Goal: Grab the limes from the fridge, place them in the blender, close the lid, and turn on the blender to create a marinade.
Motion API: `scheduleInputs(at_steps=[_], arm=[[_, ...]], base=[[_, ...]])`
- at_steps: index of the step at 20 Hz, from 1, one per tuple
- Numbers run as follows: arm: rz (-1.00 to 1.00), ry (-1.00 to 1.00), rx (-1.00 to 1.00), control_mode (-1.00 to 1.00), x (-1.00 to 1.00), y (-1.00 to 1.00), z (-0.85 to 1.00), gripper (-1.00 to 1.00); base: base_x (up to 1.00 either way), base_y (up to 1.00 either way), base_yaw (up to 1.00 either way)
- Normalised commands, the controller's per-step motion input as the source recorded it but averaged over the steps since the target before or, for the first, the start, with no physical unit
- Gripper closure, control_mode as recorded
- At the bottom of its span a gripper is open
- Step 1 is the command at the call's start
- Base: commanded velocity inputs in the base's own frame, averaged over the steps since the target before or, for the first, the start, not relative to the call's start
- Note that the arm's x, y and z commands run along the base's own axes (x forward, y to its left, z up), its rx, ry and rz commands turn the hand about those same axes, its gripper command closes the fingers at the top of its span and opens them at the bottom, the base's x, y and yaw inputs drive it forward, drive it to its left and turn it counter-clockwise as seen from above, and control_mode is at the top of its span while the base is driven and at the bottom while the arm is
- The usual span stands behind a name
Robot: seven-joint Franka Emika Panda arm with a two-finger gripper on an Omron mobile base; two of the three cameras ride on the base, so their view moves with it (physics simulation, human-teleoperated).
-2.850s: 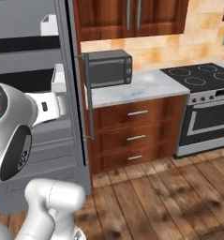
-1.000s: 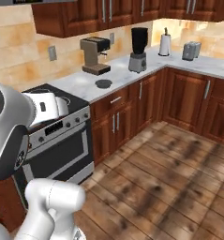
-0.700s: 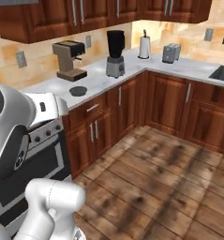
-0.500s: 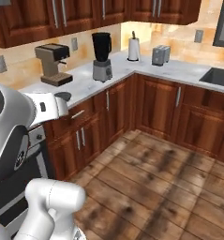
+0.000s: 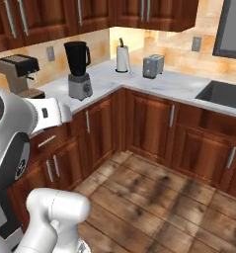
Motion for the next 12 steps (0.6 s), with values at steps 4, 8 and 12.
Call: scheduleInputs(at_steps=[4,8,12], arm=[[0.00,0.00,0.00,1.00,0.00,0.00,0.00,1.00],[0.00,0.00,0.00,1.00,0.00,0.00,0.00,1.00],[0.00,0.00,0.00,1.00,0.00,0.00,0.00,1.00]], base=[[1.00,-0.31,0.00],[1.00,-0.31,0.05],[1.00,-0.35,0.51]])
